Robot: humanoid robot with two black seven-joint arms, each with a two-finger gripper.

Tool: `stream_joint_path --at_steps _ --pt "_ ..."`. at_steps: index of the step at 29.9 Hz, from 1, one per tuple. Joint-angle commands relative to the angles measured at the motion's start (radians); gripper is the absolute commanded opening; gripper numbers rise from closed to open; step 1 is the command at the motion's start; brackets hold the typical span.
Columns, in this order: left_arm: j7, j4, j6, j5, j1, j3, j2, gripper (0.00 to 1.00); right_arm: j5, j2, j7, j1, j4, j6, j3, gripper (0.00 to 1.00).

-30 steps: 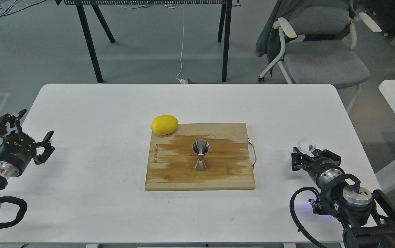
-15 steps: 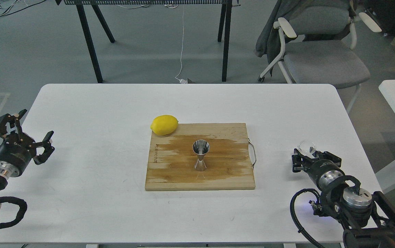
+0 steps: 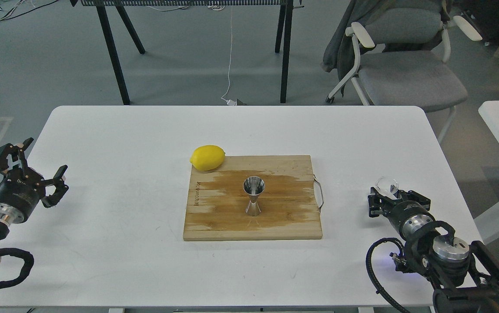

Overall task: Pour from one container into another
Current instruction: 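Lower the glass onto the table with the right gripper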

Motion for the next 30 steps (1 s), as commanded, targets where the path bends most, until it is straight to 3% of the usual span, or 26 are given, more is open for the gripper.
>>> stream_joint_path --at_steps 1,30 --pt "0.000 0.000 0.000 -0.001 0.001 0.000 0.000 0.99 0.000 0.000 0.000 0.002 0.000 0.000 0.000 0.98" --pt "0.000 0.000 0.000 0.001 0.001 0.000 0.000 0.99 0.002 0.012 -0.002 0.005 0.000 -0.002 -0.031 0.98"
